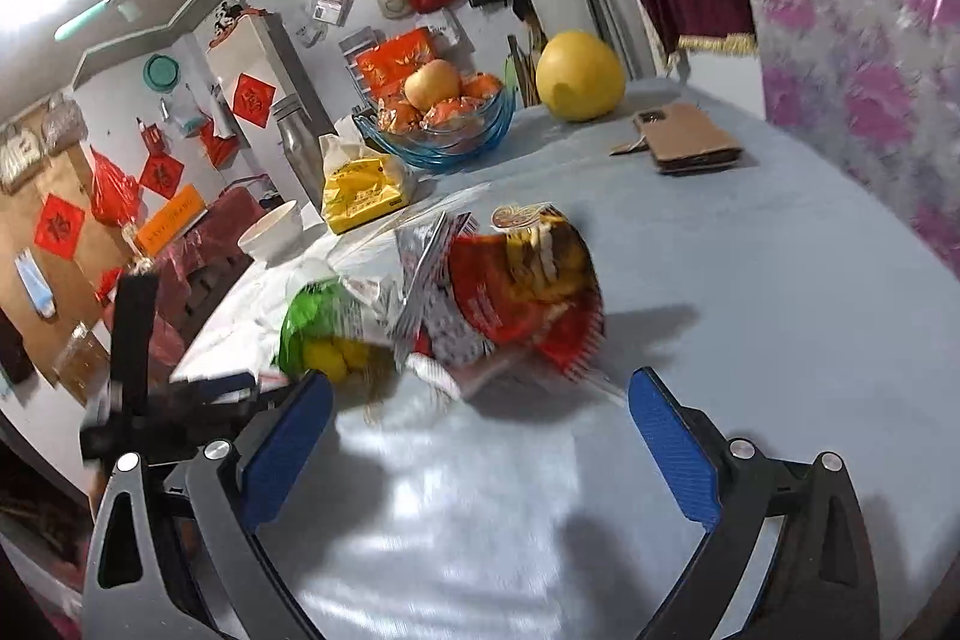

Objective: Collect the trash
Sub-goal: 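Grasp the red chip bag with the right tool, then grasp the green drink carton with the left tool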

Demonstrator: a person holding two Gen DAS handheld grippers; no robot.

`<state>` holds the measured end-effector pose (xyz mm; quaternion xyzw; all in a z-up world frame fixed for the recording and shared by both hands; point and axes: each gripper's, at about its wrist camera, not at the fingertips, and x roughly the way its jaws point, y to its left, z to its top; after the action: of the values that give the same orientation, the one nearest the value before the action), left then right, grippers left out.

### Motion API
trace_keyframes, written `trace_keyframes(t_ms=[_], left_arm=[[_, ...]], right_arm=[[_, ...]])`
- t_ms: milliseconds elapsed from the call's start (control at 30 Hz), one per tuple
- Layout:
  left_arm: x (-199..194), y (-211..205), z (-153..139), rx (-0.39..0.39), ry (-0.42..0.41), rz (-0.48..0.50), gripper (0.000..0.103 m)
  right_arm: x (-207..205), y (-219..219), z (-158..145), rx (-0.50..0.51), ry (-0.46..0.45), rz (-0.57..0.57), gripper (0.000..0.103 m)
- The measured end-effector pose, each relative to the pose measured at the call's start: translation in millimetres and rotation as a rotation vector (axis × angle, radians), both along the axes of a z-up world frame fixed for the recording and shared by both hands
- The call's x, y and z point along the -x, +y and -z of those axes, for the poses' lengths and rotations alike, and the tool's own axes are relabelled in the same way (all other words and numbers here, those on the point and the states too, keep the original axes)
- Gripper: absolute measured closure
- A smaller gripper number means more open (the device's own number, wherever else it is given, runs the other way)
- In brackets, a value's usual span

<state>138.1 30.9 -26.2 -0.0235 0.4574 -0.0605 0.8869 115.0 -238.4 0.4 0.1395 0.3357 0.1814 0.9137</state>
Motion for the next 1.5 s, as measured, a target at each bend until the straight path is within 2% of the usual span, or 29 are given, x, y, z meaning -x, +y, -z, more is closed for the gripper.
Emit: trace_keyframes(t_ms=[267,333,400,433,467,533,633,733,800,933,1000,1100,1200,1333,1500], left_arm=[[-0.9,-4.7,0.8,-0.029,0.003,0.002,0.007],[-1.2,-4.6,1.1,-0.031,0.003,0.003,0.007],[-1.5,-4.6,0.7,-0.030,0.004,0.003,0.007],[-1.0,-4.6,1.0,-0.027,0.004,0.002,0.007],[-1.0,-4.3,1.0,-0.020,0.003,0.002,0.007],[-1.1,-3.8,0.8,-0.012,0.003,0.003,0.007],[-0.6,-3.1,-0.4,0.014,0.003,0.028,0.007],[1.6,-0.2,-4.4,0.055,-0.014,0.039,0.007],[4.0,-0.9,-8.0,0.053,-0.036,0.043,0.007],[13.2,-13.4,-18.7,-0.002,-0.120,0.084,0.007],[14.0,-29.5,-21.6,-0.085,-0.154,0.126,0.007],[6.5,-47.1,-21.1,-0.220,-0.179,0.116,0.007],[-0.3,-52.3,-24.5,-0.241,-0.185,0.122,0.007],[-2.1,-35.1,-30.0,-0.282,-0.206,0.054,0.007],[-3.0,26.6,-37.9,-0.185,-0.192,-0.120,0.007]], right_arm=[[-60.4,12.3,1.5,0.083,0.003,0.052,0.006],[-73.1,16.8,10.1,0.092,0.045,0.042,0.006],[-72.0,19.0,10.4,0.071,0.035,-0.014,0.009],[-68.2,19.9,7.9,0.070,0.011,-0.028,0.021],[-66.3,20.6,7.2,0.067,0.004,-0.043,0.028],[-64.9,16.6,6.5,0.040,-0.004,-0.040,0.036],[-59.2,2.4,4.2,-0.027,-0.035,-0.004,0.037],[-55.4,-3.8,2.0,-0.044,-0.054,0.023,0.036],[-54.7,-6.0,1.7,-0.055,-0.058,0.032,0.033],[-55.7,-7.1,1.1,-0.065,-0.060,0.030,0.029],[-55.5,-9.6,1.9,-0.080,-0.059,0.030,0.029],[-54.6,-12.2,2.6,-0.099,-0.062,0.032,0.029],[-54.4,-13.9,3.0,-0.111,-0.062,0.031,0.029],[-53.8,-14.5,3.5,-0.126,-0.063,0.027,0.029],[-54.0,-17.3,4.8,-0.143,-0.066,0.024,0.029]])
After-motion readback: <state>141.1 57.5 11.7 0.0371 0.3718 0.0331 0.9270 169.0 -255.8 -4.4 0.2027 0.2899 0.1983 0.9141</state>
